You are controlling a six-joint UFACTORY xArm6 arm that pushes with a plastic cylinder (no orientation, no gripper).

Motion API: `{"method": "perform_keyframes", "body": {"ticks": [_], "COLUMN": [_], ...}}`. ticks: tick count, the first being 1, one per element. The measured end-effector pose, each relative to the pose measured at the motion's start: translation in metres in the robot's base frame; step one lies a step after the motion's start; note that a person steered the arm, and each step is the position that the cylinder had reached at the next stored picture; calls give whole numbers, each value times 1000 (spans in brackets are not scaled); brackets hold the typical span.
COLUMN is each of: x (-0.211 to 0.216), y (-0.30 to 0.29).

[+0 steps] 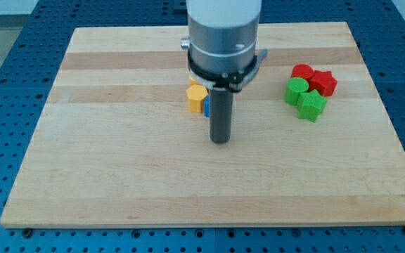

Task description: Move group of blocks bit right

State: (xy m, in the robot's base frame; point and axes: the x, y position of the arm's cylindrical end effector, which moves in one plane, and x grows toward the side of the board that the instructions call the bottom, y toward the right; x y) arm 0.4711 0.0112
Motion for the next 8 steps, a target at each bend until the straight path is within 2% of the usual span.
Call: {"method": "perform_keyframes", "body": {"ticks": [1,2,4,6,7,8], "x": [-28,-28,-14,-17,-55,-56], "y": [0,0,100,101,100,103]}}
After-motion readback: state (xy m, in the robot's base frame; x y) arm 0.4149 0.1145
